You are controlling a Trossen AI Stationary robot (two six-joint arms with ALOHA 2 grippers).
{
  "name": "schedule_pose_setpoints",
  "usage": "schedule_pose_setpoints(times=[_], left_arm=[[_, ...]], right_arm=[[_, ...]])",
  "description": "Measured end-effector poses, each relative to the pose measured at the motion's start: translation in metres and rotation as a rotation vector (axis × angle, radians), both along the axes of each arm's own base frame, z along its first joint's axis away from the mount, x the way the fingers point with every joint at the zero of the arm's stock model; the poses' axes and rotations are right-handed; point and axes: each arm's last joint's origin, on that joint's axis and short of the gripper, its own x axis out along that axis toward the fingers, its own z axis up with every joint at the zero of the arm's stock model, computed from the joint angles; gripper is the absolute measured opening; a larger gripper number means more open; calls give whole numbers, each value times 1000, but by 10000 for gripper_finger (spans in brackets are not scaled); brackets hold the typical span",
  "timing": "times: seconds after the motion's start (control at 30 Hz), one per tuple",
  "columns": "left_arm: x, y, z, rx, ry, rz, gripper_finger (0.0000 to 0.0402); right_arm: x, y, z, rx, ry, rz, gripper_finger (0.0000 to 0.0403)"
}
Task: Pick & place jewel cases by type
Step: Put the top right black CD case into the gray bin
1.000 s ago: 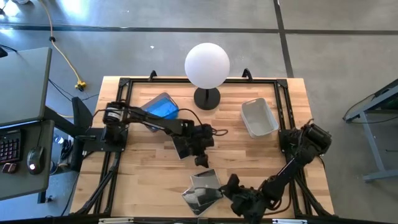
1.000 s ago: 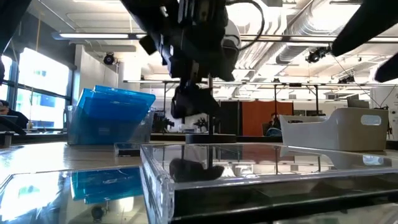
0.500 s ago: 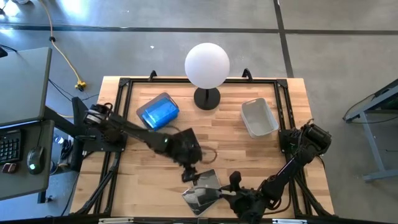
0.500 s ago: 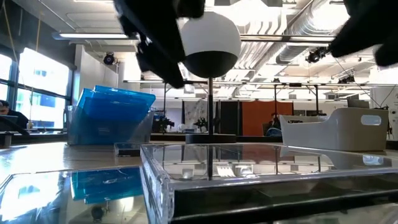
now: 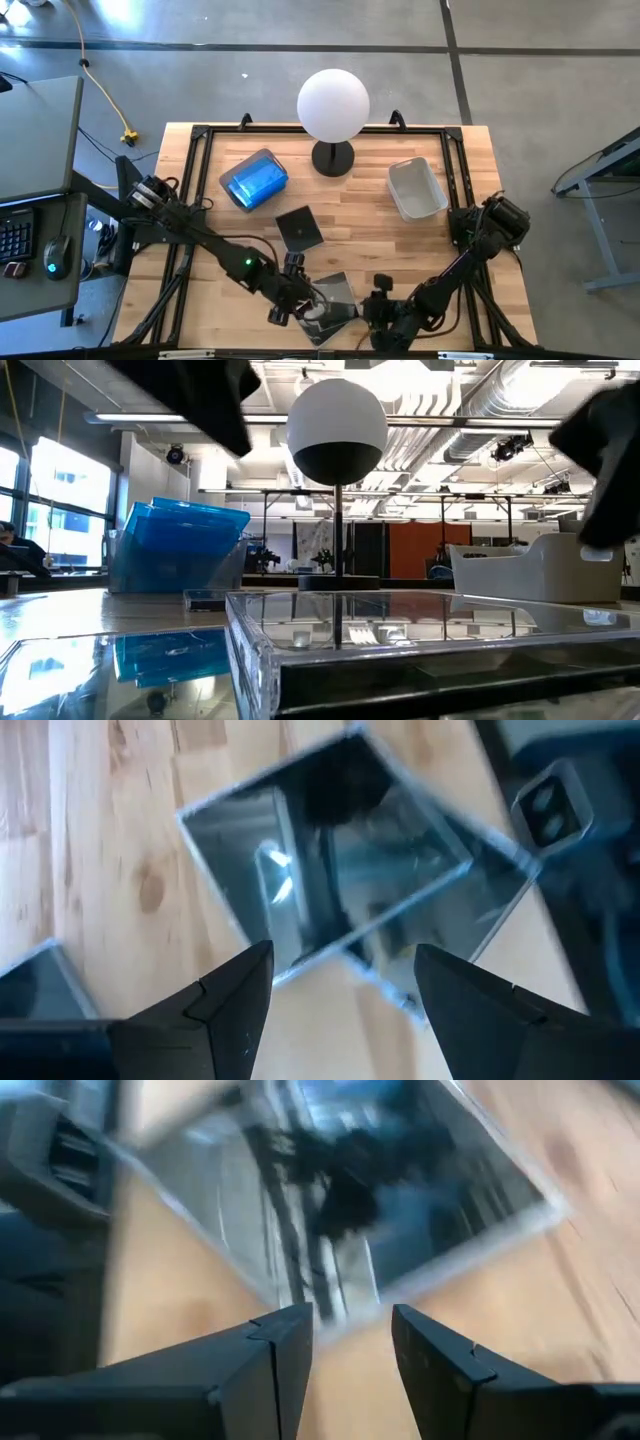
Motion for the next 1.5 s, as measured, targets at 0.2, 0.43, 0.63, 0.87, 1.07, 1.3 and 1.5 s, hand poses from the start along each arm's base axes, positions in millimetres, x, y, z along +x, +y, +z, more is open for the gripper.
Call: schedule_pose_setpoints(times=[0.2,0.43,0.63,0.87,1.07,1.3,1.5], left_arm=[[4,-2,4,-82,-44,78,241],[9,0,-17,126,-7,-56,241],[1,-20,-37,289,-8,-130,241],[-7,-29,-32,413,-102,-54,241],[-4,-26,-30,397,-109,-38,241],[0,-23,-30,398,-113,-45,241],[4,-28,-53,448,-61,-144,241]], right_arm=[[-4,-29,6,15,153,-178,134],[7,-37,24,119,189,-31,134],[7,-50,41,131,220,53,134],[-37,-94,108,-60,169,-36,134],[-78,-131,107,171,-159,-189,133],[-100,-148,16,673,-420,-242,133],[-102,-147,-13,737,-284,-313,133]])
